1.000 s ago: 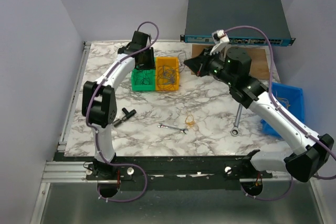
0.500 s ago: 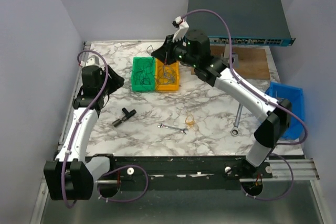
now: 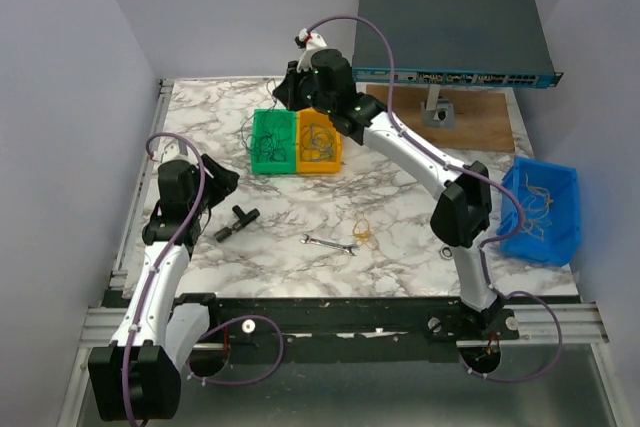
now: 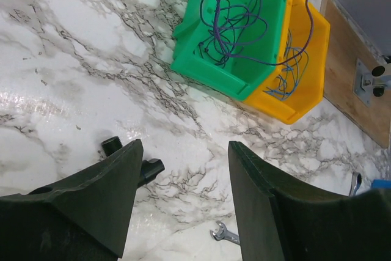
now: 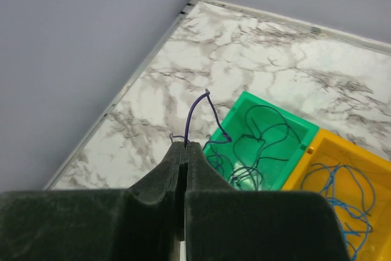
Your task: Untangle the cables
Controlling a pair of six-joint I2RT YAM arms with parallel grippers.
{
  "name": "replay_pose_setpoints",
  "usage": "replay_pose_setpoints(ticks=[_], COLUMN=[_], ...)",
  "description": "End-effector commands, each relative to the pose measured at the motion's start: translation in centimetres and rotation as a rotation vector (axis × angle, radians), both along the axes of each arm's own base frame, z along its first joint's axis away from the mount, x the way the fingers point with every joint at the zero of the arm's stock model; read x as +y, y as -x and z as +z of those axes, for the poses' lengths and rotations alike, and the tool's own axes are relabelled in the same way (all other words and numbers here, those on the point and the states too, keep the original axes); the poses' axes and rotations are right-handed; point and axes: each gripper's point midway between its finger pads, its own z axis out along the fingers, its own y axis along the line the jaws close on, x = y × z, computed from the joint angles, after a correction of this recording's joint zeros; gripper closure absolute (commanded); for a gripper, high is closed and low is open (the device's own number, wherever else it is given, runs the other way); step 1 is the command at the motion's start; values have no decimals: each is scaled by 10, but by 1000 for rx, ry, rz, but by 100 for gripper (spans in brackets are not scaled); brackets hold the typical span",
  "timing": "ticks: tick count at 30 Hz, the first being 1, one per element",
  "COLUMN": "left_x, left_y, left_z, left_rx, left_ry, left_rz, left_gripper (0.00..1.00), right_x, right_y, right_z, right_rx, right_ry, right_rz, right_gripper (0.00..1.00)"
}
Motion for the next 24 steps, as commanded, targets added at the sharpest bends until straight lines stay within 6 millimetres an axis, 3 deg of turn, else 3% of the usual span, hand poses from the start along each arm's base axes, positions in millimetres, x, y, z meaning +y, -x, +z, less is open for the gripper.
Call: replay_pose_setpoints(ticks=[1, 7, 11, 15, 24], left_x=[5, 6, 6, 4, 3], left_y=[-3, -3, -3, -5, -4], left_z=[13, 17, 12, 12, 10], left_rx=[-55, -75, -72, -72, -64], left_ry=[-5, -24, -26, -23, -38], left_rz=[27, 23, 22, 16, 9], left_gripper=[40, 40, 40, 40, 40], right_x=[-18, -36, -30, -10, 21], right_y=[-28, -43, -43, -38, -38], right_z=[-23, -12, -22, -55, -161], right_rx=[-21, -100, -107, -121, -2], right_ry=[110, 168, 200, 272, 370], right_rz=[-170, -269, -244, -207, -119], right_gripper=[99, 99, 99, 99, 99])
